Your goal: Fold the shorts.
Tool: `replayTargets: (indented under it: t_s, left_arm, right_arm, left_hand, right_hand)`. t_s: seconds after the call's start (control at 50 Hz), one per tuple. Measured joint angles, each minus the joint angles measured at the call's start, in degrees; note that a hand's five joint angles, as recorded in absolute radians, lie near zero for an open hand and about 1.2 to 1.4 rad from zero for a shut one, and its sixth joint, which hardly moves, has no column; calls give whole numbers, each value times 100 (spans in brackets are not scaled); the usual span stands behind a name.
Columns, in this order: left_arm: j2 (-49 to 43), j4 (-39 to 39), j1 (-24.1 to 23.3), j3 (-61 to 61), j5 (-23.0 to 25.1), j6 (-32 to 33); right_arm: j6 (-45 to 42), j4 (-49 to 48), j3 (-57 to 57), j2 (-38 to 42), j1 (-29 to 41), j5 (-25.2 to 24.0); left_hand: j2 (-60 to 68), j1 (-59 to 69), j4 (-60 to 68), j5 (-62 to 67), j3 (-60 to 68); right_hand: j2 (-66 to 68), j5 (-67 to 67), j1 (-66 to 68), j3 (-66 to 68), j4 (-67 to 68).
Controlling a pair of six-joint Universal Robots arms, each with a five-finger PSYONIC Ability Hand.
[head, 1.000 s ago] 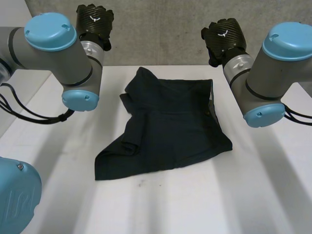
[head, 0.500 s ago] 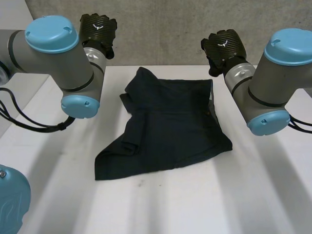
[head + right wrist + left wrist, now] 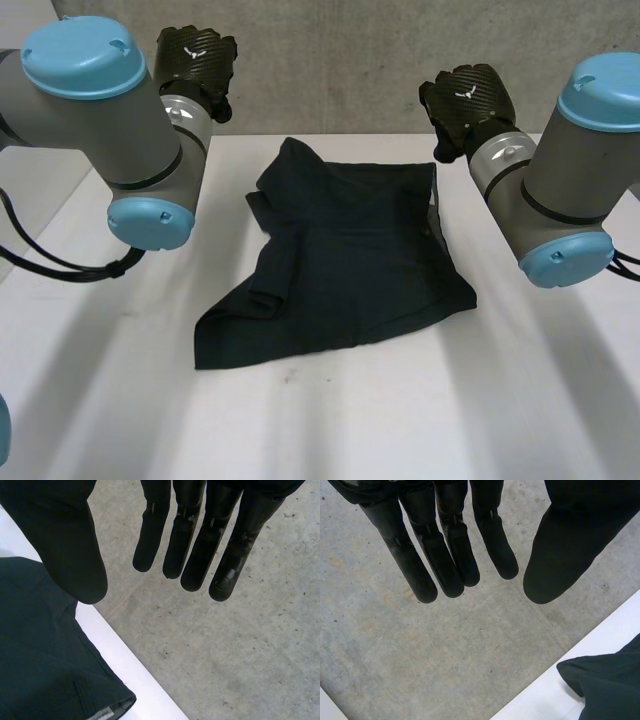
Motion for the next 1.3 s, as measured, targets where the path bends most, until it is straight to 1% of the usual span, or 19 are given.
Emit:
replayTargets:
  t_s: [0.26,0.28,0.3,0.32,0.34,0.36,0.4,0.48,0.58,0.78,0.92,0.98,1.06,1.1,1.18,1.2,1.22,1.26,1.3]
  left_arm:
    - [345,-2,-30,-411,-22,-98]
    - [433,-8,-37,-518,-29,-124]
    - [488,-5,-42,-582,-31,-140]
    - [570,-5,-48,-676,-36,-164]
    - [970,-9,-82,-1162,-64,-279]
    - [1347,-14,-117,-1615,-87,-387]
    - [1891,-19,-163,-2271,-125,-545]
    - [2664,-27,-231,-3208,-179,-771]
    - [2936,-30,-256,-3542,-197,-850]
    - [2785,-180,-271,-3463,-148,-738]
    - [2424,-522,-377,-3464,123,-489]
    - [2157,-596,-499,-3479,306,-379]
    - [1838,-570,-617,-3470,422,-321]
    - [1670,-532,-652,-3442,449,-296]
    - [1091,-420,-686,-3269,462,-124]
    - [841,-387,-682,-3175,457,-17]
    - [841,-387,-682,-3175,457,-17]
    - [366,-343,-644,-2955,440,260]
    - [194,-331,-614,-2863,433,388]
  right_arm:
    - [71,34,252,-235,-6,24]
    - [103,55,364,-336,-9,33]
    - [118,59,419,-388,-10,35]
    - [143,70,506,-472,-12,43]
    - [265,136,939,-866,-22,79]
    - [347,180,1231,-1129,-27,98]
    - [460,237,1635,-1502,-36,129]
    - [592,307,2146,-1951,-49,164]
    - [619,322,2312,-2075,-51,169]
    - [398,423,2233,-1985,-59,-11]
    - [-679,1123,2185,-1801,-57,-357]
    - [-1381,1602,2212,-1629,-69,-451]
    - [-1716,1819,2300,-1496,-95,-488]
    - [-1774,1797,2376,-1423,-109,-498]
    - [-1751,1485,2577,-1261,-133,-514]
    - [-1722,1263,2690,-1188,-148,-521]
    - [-1722,1263,2690,-1188,-148,-521]
    - [-1681,856,2884,-1054,-194,-529]
    - [-1672,720,2944,-998,-217,-533]
  left_hand:
    - [0,0,0,0,0]
    - [-308,-294,-210,-205,-309]
    - [-308,-294,-210,-205,-309]
    - [-1569,-1681,-1463,-1439,-1437]
    - [-3085,-3427,-3016,-2967,-3047]
    - [-3590,-3959,-3628,-3548,-3540]
    - [-4167,-4381,-4197,-4104,-4119]
    - [-4256,-4381,-4254,-4129,-4171]
    - [-4260,-4381,-4254,-4129,-4171]
    - [-4260,-4381,-4254,-4129,-4171]
    - [-4260,-4379,-4254,-4129,-4171]
    - [-4259,-4366,-4254,-4129,-4172]
    - [-4248,-4363,-4243,-4129,-4171]
    - [-4245,-4361,-4240,-4126,-4169]
    - [-3854,-3905,-3854,-3743,-3841]
    - [-3513,-3520,-3503,-3402,-3499]
    - [-3513,-3520,-3503,-3402,-3499]
    - [-3109,-3184,-3128,-3010,-3090]
    - [-3003,-3065,-3002,-2888,-2983]
  right_hand:
    - [0,0,0,0,0]
    - [-793,-667,-746,-791,-677]
    - [-905,-776,-855,-898,-788]
    - [-905,-776,-855,-898,-788]
    - [-2703,-2610,-2502,-2658,-2653]
    - [-3473,-3345,-2983,-3457,-3454]
    - [-3673,-3492,-3053,-3695,-3614]
    - [-3686,-3493,-3053,-3712,-3616]
    - [-3686,-3493,-3053,-3713,-3615]
    - [-3686,-3493,-3053,-3712,-3616]
    - [-3686,-3493,-3053,-3712,-3615]
    - [-3686,-3493,-3053,-3712,-3615]
    - [-3686,-3493,-3053,-3712,-3615]
    - [-3686,-3493,-3053,-3712,-3615]
    - [-3686,-3493,-3053,-3712,-3615]
    - [-3686,-3493,-3053,-3712,-3615]
    - [-3686,-3493,-3053,-3712,-3615]
    - [-3686,-3493,-3053,-3712,-3616]
    - [-3686,-3493,-3053,-3712,-3615]
